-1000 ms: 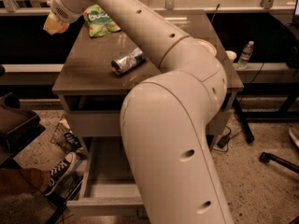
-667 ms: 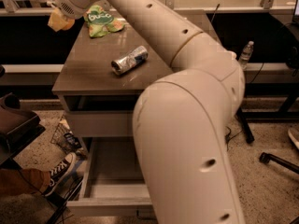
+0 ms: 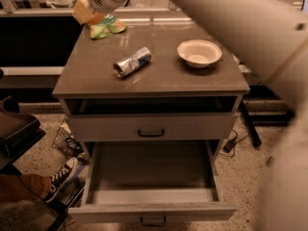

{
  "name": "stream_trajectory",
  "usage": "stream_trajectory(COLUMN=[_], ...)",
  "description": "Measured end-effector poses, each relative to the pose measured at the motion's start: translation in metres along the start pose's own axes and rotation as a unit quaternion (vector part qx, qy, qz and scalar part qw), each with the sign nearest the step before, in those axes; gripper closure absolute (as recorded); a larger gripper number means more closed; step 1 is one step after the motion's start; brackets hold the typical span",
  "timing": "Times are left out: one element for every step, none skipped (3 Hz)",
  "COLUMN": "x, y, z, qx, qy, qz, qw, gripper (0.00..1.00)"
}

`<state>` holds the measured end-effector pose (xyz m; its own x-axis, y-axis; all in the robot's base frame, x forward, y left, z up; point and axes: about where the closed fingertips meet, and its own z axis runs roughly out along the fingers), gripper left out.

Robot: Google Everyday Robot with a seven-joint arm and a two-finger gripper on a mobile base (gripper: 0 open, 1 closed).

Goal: Place orange into middle drawer

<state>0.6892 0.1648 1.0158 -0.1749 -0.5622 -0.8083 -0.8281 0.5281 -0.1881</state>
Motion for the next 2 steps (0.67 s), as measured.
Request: stream_trajectory(x=[0.015, 0.023], y=[0.02, 0.065], z=[-0.056, -0.101], qx=[0.015, 0.015], qy=[-0.042, -0.091], qz=[0.055, 0.098], qw=[0.9975, 0.9909], gripper=[1.0, 1.0])
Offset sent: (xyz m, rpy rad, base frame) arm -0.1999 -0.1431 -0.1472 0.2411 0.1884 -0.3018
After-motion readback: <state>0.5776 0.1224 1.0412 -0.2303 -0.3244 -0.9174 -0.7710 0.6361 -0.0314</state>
